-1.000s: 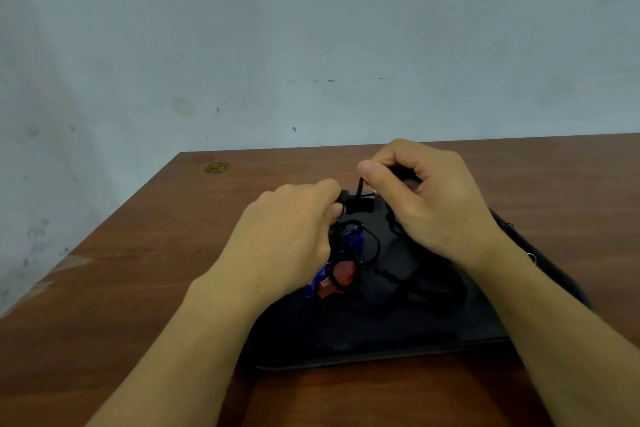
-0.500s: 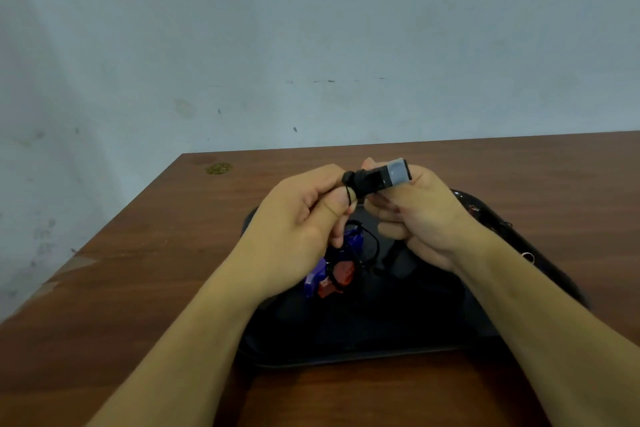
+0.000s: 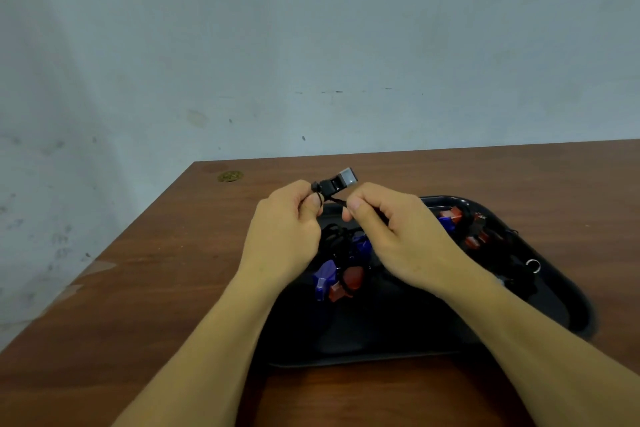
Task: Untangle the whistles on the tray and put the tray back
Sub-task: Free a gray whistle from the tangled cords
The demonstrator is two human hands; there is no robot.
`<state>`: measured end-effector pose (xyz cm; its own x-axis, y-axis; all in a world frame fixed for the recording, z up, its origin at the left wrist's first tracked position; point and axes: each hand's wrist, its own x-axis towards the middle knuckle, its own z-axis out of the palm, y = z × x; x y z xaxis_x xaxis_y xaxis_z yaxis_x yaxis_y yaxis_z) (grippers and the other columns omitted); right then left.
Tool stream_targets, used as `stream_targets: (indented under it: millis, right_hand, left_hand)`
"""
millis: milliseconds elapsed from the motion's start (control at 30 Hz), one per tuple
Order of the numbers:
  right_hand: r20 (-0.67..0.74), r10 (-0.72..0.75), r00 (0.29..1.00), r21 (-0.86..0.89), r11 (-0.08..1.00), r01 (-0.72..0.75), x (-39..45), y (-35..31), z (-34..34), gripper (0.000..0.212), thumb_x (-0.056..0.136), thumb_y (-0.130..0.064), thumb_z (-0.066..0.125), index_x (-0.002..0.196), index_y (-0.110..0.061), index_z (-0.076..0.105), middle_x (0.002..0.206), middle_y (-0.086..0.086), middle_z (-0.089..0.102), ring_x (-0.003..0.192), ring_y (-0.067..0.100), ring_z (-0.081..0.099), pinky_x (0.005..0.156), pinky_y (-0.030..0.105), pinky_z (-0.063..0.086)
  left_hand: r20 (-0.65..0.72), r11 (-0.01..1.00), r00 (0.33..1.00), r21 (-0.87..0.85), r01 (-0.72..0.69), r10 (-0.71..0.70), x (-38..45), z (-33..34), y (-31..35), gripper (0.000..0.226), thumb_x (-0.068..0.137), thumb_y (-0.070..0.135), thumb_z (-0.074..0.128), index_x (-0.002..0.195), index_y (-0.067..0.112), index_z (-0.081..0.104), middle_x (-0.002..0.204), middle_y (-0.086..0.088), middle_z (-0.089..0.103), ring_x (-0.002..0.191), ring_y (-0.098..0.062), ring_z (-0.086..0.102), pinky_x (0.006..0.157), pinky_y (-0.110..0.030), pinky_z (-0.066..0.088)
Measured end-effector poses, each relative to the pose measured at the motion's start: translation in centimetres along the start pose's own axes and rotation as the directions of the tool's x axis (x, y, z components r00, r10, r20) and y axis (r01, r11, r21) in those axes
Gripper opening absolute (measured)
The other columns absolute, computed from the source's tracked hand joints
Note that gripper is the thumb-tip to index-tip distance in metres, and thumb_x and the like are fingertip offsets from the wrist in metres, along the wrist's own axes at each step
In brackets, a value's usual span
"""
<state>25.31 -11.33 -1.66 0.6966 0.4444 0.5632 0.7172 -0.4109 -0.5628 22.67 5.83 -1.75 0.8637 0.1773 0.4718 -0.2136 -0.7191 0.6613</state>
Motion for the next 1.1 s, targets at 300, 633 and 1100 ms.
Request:
stream_targets:
  millis: [300,633,1100]
  right_hand:
    - [-0.123,-0.029,0.992,0.167,0.985,0.049,0.6,-0.7,-1.2,0.028,0.101,-0.013,0.054,0.081,-0.029,0.062,0.074,-0.014,0.064,0.065,0.003,0.055,0.063,0.013,0.041]
    - [-0.110,0.093,0.990,0.376,0.926,-0.045,1.6,1.3,-1.8,0.024,0.098,-0.020,0.063,0.075,-0.023,0.068,0.066,0.007,0.057,0.065,0.010,0.051,0.065,0.021,0.045]
    - [0.249,0.299,0.921,0.751,0.542,-0.378,1.0,1.2,-0.9,0.050,0.101,-0.012,0.050,0.054,-0.024,0.057,0.051,-0.008,0.040,0.043,0.004,0.025,0.040,0.018,0.018]
  left_hand:
    - [0.144,0.922,0.975,0.327,-0.208,0.169,-0.5,-0.7,1.3,0.026,0.102,0.026,0.045,0.077,0.026,0.038,0.069,0.002,0.052,0.064,-0.031,0.050,0.055,-0.039,0.040]
    - [0.319,0.915,0.866,-0.006,-0.404,0.384,-0.7,-1.5,1.3,0.027,0.103,0.021,0.045,0.076,0.019,0.045,0.065,-0.002,0.055,0.061,-0.025,0.054,0.060,-0.047,0.047]
    - [0.208,0.822,0.946,-0.562,-0.095,0.251,-0.9,-0.1,1.7,0.025,0.102,0.020,0.043,0.082,0.013,0.057,0.062,-0.005,0.055,0.057,-0.033,0.048,0.047,-0.021,0.036]
